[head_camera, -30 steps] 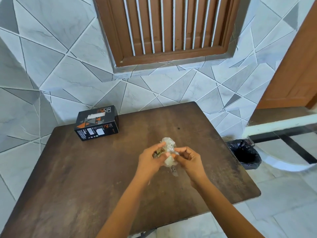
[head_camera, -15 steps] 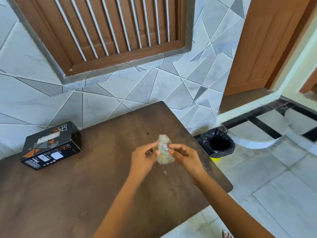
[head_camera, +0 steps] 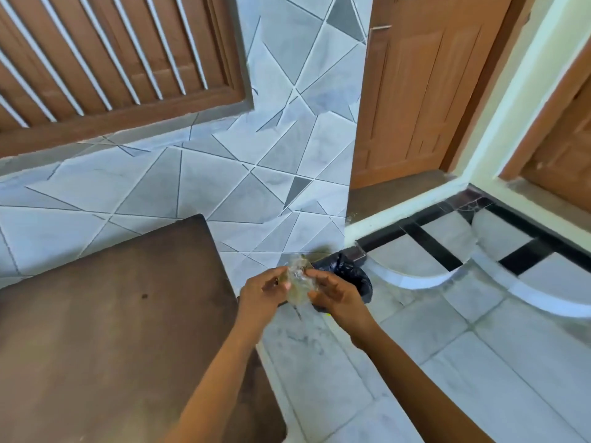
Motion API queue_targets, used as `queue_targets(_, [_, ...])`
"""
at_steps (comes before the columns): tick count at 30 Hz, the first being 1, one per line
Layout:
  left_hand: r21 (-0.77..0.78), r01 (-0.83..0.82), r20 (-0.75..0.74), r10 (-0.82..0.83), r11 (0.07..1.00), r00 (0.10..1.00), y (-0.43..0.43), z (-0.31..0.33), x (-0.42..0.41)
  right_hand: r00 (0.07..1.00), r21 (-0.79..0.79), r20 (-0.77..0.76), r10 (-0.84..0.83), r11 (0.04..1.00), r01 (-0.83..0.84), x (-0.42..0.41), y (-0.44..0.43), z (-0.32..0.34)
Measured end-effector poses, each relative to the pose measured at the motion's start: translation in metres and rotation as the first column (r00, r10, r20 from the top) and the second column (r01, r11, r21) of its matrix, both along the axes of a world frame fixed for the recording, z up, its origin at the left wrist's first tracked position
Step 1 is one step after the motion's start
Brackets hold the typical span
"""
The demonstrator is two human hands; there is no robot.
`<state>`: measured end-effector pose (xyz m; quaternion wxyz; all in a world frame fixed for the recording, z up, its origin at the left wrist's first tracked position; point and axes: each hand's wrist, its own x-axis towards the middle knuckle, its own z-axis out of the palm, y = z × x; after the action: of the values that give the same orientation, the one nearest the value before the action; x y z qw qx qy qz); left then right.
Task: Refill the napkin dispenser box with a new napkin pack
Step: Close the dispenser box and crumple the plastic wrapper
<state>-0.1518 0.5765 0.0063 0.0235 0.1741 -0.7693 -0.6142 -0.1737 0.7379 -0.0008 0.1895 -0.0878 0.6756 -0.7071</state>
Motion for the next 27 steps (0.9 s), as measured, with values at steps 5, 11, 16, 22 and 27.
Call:
queue_targets(5, [-0.025,0.007,0.027,-0.006,1.000,1.000,0.041,-0.018,-0.053,0.998,0.052,0.017,-0.056,0.997,0.055,-0.053,0.032,-0.021])
queue_targets(11, [-0.053,0.037,0.107,-0.031,0.998,0.994,0.063,-0.064,-0.131,0.995,0.184,0.065,-0.074,0.981,0.061,-0.130,0.056,-0.059])
queue_targets(16, [-0.132,0.044,0.278,-0.006,0.990,0.960,0.098,-0.110,-0.192,0.972,0.302,0.194,-0.131,0.951,0.068,-0.198,0.085,-0.108])
queue_targets(22, [-0.192,0.047,0.370,0.028,0.980,0.929,0.132,-0.172,-0.280,0.934,0.467,0.289,-0.209,0.882,0.052,-0.295,0.111,-0.174])
queue_targets(27, [-0.224,0.054,0.413,0.045,0.973,0.909,0.137,-0.260,-0.344,0.944,0.584,0.309,-0.118,0.806,-0.091,-0.362,0.109,-0.259])
